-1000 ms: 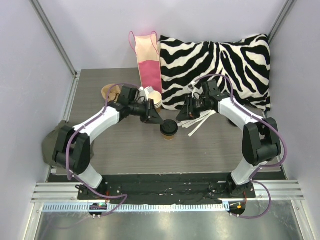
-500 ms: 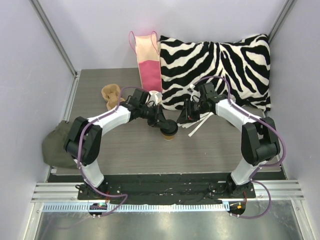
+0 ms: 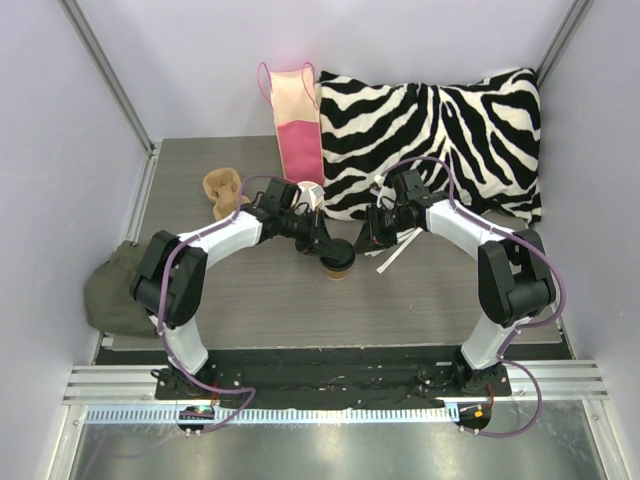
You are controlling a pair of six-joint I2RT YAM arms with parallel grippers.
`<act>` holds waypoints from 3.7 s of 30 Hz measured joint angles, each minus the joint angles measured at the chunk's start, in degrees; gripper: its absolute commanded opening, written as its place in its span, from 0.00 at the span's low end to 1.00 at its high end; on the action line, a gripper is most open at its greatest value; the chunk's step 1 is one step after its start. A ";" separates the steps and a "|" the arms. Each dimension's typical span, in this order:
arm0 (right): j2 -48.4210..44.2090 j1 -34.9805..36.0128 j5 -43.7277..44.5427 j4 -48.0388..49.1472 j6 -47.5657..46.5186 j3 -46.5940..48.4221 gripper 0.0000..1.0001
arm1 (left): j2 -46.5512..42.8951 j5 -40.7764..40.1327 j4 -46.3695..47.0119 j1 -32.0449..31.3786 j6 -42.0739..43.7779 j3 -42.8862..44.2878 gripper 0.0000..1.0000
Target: Pack the takeout coffee
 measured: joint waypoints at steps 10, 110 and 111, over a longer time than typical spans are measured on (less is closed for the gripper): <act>1.33 -0.04 -2.05 1.95 -0.35 -0.17 0.04 | 1.36 2.58 0.15 0.68 -0.48 -0.07 0.00; 4.59 3.21 -2.99 1.51 0.24 3.89 0.21 | -3.91 -4.24 -15.78 7.37 11.47 -1.84 0.17; 4.59 3.21 -3.13 1.60 0.24 3.82 0.21 | -3.91 -4.20 -15.69 7.32 11.45 -1.84 0.15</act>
